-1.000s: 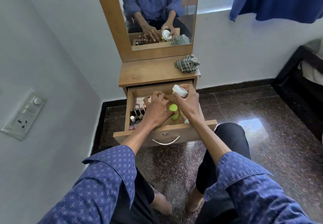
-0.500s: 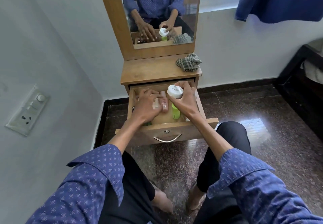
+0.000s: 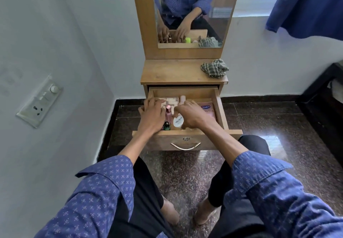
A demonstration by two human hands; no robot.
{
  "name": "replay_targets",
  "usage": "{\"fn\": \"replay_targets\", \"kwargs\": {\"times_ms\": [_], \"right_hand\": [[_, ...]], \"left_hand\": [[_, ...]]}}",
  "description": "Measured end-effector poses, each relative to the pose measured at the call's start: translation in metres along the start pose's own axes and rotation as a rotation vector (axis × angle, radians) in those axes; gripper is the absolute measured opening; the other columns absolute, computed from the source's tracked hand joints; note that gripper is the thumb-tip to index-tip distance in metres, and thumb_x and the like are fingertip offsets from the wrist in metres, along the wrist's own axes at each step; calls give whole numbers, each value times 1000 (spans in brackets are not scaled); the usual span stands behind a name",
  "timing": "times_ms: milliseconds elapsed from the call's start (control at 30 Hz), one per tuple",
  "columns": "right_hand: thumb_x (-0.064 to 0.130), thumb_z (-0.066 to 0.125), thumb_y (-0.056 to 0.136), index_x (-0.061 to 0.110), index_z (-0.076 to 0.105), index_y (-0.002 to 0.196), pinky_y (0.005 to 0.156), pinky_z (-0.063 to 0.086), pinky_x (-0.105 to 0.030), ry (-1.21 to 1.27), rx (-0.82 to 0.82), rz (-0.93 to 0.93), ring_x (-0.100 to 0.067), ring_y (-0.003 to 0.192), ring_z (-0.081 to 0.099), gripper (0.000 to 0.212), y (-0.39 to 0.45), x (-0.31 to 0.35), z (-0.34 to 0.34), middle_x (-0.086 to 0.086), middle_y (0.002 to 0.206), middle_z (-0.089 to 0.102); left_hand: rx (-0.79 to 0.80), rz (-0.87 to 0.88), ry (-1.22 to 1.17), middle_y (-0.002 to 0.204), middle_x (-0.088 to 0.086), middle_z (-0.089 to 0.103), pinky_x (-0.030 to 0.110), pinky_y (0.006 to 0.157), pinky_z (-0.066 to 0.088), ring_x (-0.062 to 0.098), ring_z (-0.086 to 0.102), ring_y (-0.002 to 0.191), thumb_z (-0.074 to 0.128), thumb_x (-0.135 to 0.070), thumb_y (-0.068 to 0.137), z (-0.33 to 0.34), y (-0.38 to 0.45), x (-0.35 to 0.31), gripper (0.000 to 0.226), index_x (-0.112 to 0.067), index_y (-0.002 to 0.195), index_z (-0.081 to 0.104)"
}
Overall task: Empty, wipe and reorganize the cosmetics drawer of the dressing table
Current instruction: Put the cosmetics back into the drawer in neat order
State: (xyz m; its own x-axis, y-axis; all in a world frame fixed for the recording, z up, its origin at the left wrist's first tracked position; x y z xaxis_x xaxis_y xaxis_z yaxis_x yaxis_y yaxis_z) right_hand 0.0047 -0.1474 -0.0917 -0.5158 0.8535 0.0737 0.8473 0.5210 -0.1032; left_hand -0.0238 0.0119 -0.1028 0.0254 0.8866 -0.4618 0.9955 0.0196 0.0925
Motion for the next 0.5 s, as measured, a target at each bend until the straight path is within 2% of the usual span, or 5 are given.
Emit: {"fn": "replay_targets", "kwargs": {"times_ms": [100,200,333,500], "right_hand": [[8,78,76,20,63,113,98,39,-42,-84,39,4,-29,116,60,42,4,5,5,-7,112,69],[1,66,77,19,61,114,96,33,-42,-128,46,25,-31,114,59,42,3,10,8,-9,109,67],[13,75,80,22,57,114,104,30,-49,-125,54,48,-27,119,58,40,4,10,11,-6,115,66],[20,84,77,22,61,112,107,33,-56,-76,31,62,-27,117,59,42,1,6,12,-4,126,53]], "left_hand": [[-8,-7,21,157,6,38,62,118,25,27,24,148,37,-28,109,0,-1,1,42,-19,147,51],[-21,4,44,154,7,40,60,116,27,27,25,146,36,-29,109,-1,-2,0,41,-19,146,51],[-8,4,50,154,7,41,61,116,27,27,25,146,37,-32,108,0,-3,0,42,-18,145,52],[8,-7,47,156,7,39,63,119,24,27,22,149,38,-34,108,0,-3,0,44,-19,147,51]]}}
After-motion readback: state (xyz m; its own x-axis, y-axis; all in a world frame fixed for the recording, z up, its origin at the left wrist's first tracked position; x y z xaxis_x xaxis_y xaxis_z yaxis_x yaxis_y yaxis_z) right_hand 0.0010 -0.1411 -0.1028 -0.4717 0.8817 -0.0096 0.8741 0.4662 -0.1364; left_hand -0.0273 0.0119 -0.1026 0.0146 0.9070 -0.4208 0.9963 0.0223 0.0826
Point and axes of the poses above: each hand's wrist, its own y-axis towards the middle knuckle, its own z-axis out of the palm, x = y × z, the point moved 4 cm from there along y, towards the middle knuckle
